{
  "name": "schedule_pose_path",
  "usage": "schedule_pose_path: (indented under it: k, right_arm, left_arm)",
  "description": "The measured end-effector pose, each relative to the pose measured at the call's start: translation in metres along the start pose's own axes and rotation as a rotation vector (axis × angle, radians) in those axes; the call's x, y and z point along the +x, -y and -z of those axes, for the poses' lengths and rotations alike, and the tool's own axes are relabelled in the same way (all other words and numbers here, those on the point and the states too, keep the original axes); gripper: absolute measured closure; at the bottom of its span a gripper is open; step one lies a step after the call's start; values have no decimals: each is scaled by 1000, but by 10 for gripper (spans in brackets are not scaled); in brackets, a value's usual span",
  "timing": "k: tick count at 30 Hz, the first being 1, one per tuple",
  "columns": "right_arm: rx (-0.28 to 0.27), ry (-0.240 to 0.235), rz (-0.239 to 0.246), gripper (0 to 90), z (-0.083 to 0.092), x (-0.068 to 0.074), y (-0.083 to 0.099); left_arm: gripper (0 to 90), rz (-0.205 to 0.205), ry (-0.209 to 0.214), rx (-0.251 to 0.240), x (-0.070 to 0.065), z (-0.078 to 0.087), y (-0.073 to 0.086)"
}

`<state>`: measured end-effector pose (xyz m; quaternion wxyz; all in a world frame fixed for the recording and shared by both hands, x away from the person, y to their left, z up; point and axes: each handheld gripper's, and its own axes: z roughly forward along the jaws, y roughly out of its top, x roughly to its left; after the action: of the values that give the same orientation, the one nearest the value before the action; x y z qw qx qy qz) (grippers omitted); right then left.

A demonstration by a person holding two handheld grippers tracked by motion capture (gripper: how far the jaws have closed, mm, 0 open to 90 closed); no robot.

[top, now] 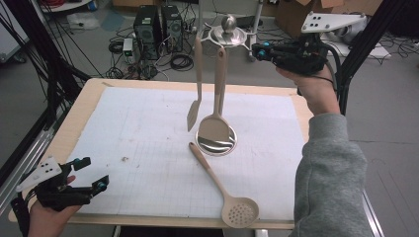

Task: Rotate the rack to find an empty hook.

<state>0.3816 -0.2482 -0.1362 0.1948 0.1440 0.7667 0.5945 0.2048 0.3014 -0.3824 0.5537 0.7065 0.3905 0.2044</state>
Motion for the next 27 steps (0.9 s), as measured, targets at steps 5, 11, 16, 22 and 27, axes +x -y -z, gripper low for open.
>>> schedule_pose_path:
  k: [5, 11, 16, 22, 27]
  right_arm:
    - [3, 3, 1, 900, -1, 3, -1]
    - [4, -2, 3, 900, -1, 5, -2]
    - [9, 13, 9, 900, -1, 6, -2]
    - [-1, 52, -13, 900, 2, 6, 0]
    - [-35, 40, -12, 900, 8, 9, 3]
  left_arm:
    - [62, 5, -3, 0, 1, 0, 0]
    - [62, 2, -3, 4, 1, 0, 1]
    - [62, 5, -4, 1, 1, 0, 1]
    - [62, 1, -2, 4, 1, 0, 1]
    - [62, 3, -9, 1, 1, 0, 1]
